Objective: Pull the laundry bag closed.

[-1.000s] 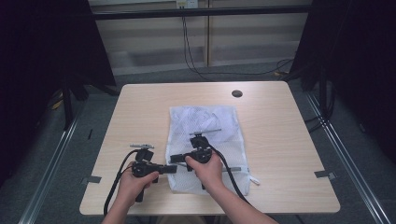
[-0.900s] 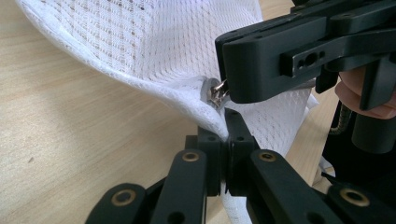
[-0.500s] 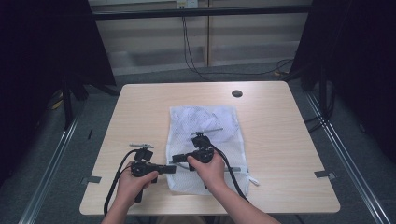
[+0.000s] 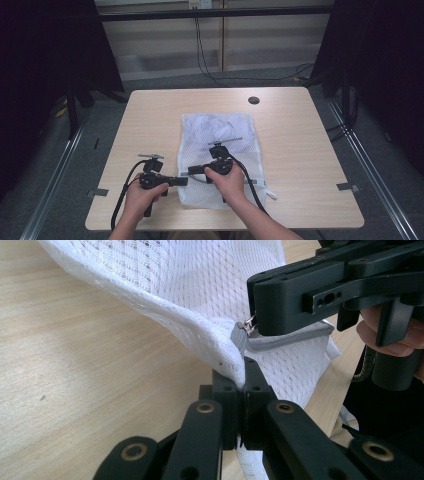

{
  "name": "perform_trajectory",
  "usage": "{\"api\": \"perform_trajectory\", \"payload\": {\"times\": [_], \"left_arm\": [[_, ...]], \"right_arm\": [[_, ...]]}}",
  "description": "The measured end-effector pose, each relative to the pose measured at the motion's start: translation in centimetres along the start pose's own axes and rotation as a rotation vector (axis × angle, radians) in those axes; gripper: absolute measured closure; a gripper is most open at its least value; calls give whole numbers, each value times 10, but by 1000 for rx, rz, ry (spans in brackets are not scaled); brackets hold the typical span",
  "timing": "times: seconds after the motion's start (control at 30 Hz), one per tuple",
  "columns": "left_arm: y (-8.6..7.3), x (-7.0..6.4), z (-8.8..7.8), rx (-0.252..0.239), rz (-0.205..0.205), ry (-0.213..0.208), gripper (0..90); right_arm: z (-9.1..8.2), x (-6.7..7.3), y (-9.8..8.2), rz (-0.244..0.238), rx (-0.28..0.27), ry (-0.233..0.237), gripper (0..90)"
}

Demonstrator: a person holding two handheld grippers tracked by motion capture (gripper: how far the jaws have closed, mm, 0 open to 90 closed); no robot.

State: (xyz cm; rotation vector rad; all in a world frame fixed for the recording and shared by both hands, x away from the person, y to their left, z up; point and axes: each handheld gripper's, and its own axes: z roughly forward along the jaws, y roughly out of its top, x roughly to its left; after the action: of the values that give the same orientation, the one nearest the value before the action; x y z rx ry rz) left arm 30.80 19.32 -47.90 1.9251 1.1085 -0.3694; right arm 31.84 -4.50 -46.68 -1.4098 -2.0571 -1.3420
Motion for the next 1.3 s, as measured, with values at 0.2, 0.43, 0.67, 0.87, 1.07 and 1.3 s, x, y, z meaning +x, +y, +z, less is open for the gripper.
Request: {"api": "perform_trajectory", "payload": {"times": [0.2, 0.43, 0.67, 0.87, 1.07, 1.3], "left_arm": [[0, 0, 0, 4, 0, 0, 883], [0, 0, -2, 5, -3, -3, 884], [0, 0, -1, 6, -5, -5, 884], [-1, -1, -2, 7, -6, -3, 884], [0, -1, -2, 5, -1, -2, 884], [0, -1, -2, 5, -3, -2, 883]], "right_arm": [[-1, -1, 0, -4, 6, 1, 870], [-4, -4, 0, -11, 11, -14, 870], [-6, -7, -1, -3, 14, -4, 870], [-8, -9, -2, 3, 14, -11, 870], [-10, -11, -1, -9, 11, -15, 870], [-13, -13, -2, -3, 9, -10, 870]]}}
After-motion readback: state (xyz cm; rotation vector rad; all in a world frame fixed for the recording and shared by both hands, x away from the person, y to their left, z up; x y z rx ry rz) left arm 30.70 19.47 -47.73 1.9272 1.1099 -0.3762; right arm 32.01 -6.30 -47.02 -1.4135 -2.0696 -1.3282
